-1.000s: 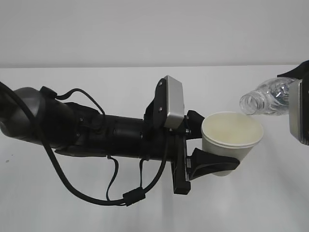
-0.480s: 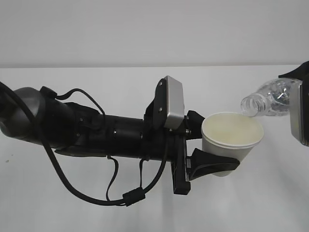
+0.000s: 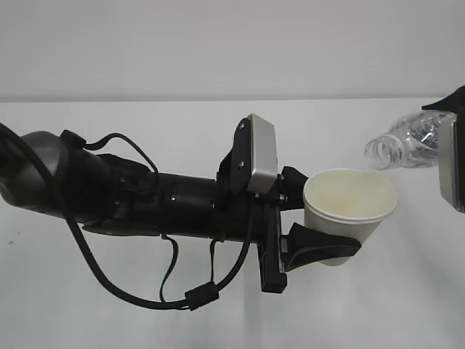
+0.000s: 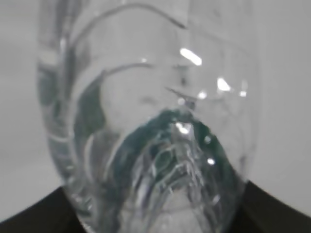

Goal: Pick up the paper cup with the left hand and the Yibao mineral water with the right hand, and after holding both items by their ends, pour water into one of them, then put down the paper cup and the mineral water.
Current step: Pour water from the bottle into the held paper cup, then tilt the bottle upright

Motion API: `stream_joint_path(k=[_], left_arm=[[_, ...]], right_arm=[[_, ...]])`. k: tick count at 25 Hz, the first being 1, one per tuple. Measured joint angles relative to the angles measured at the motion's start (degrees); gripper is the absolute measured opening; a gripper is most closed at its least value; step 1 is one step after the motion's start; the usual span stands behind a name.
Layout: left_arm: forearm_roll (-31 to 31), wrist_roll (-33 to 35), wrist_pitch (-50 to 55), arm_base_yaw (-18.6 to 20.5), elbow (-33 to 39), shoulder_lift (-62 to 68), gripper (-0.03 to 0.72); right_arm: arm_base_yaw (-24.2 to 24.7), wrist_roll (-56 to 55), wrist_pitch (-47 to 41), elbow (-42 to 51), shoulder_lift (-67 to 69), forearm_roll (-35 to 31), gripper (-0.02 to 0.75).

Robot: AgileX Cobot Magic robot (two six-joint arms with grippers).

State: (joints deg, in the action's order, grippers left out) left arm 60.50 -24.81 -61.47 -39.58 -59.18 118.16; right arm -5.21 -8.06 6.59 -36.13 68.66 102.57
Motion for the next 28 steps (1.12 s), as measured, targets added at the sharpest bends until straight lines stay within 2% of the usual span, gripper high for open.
stream_joint_path(k=[28], left_arm=[[0.1,-0.1,0.0,-0.1,0.0,0.0,0.419]], right_arm=[[-0.3,0.0,-0.2,-0.4,-0.1,2.8,0.434]])
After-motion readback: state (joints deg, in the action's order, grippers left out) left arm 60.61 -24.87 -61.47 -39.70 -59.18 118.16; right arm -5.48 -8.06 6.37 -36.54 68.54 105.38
